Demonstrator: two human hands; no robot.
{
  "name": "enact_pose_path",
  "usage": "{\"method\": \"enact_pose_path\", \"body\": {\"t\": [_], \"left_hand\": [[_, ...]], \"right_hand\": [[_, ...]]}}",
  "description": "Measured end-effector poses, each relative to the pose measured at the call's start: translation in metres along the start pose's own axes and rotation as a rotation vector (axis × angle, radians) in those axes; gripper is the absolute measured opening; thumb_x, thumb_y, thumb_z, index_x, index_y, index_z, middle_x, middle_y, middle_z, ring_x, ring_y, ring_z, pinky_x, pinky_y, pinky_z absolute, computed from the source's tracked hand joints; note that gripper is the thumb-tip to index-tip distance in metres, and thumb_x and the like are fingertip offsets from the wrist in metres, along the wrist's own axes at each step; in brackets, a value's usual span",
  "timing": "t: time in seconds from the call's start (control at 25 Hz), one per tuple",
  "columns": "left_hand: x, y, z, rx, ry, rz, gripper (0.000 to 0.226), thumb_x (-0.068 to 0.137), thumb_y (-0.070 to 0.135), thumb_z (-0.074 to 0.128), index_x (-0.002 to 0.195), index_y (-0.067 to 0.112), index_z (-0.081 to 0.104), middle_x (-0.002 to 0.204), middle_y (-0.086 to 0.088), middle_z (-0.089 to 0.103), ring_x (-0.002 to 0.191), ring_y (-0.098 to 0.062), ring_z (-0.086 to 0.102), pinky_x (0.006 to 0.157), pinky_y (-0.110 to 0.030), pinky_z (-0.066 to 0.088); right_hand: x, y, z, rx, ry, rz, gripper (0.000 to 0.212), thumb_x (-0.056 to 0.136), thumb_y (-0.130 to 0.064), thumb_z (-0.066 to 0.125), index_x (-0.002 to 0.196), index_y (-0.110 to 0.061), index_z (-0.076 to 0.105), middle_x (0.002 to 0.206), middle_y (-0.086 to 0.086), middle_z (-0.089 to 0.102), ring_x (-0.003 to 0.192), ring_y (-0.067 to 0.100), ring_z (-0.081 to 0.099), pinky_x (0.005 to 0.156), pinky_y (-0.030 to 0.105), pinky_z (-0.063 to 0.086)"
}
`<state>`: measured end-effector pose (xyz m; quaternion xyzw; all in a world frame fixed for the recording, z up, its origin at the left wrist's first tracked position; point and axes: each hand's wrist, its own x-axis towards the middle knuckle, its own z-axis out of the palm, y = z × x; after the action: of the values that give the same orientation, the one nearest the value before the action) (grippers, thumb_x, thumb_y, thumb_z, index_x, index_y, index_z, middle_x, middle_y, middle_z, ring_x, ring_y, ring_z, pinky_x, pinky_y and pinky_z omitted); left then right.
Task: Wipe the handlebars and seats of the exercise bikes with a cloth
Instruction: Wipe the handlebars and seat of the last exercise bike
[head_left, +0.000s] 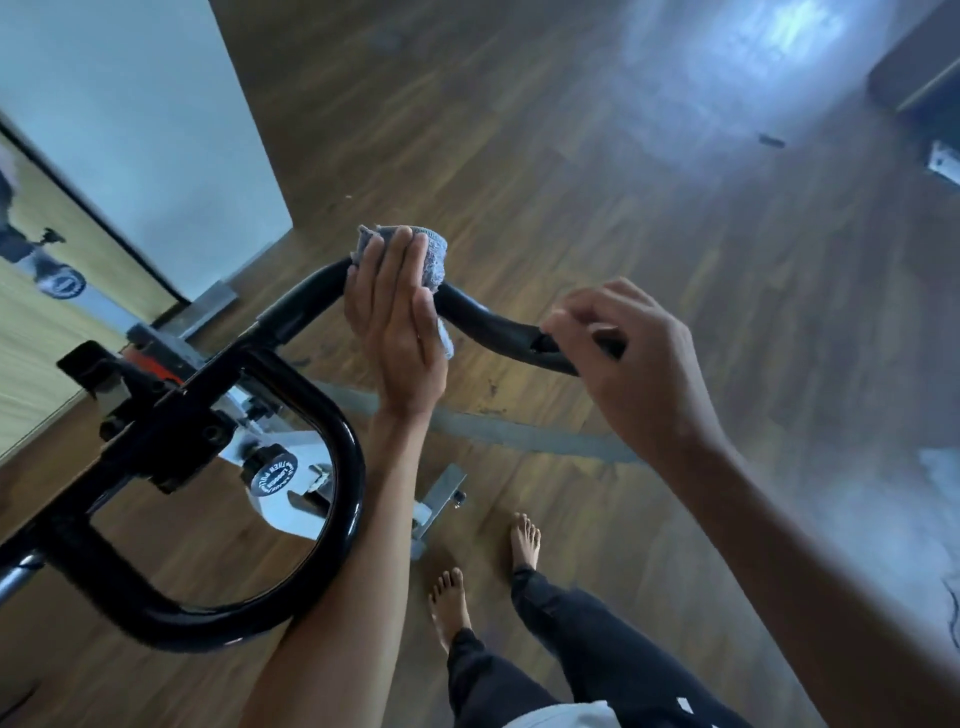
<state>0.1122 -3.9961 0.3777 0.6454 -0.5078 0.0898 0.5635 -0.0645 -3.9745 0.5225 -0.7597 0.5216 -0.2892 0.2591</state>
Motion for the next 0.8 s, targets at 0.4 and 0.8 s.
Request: {"method": "enact_pose_path", "body": {"t": [0.4,0.8], "left_hand": [[-0.024,0.042,0.014,-0.304,-0.013,-0.13,0.053,0.105,0.026,0.022,0.125,-0.008,0.057,0.136,-0.022,0.051,0.141,-0.035,0.032,0.117,-0.057,0.023],[-0.053,0.076,0.019,-0.333,-0.044,-0.085,0.074,0.102,0.053,0.019,0.128,-0.009,0.047,0.139,-0.021,0.043,0.144,-0.03,0.023,0.119,-0.058,0.016]], "right_hand": [[-0.045,0.019,0.012,0.099,0.18,-0.157,0.029,0.091,-0.005,0.068,0.12,-0.008,0.064,0.121,-0.001,0.061,0.116,0.012,0.061,0.092,0.034,0.057],[-0.051,0.022,0.006,0.185,0.183,-0.153,0.035,0.091,-0.002,0.064,0.125,-0.01,0.059,0.123,0.006,0.058,0.117,0.016,0.061,0.093,0.025,0.055]]}}
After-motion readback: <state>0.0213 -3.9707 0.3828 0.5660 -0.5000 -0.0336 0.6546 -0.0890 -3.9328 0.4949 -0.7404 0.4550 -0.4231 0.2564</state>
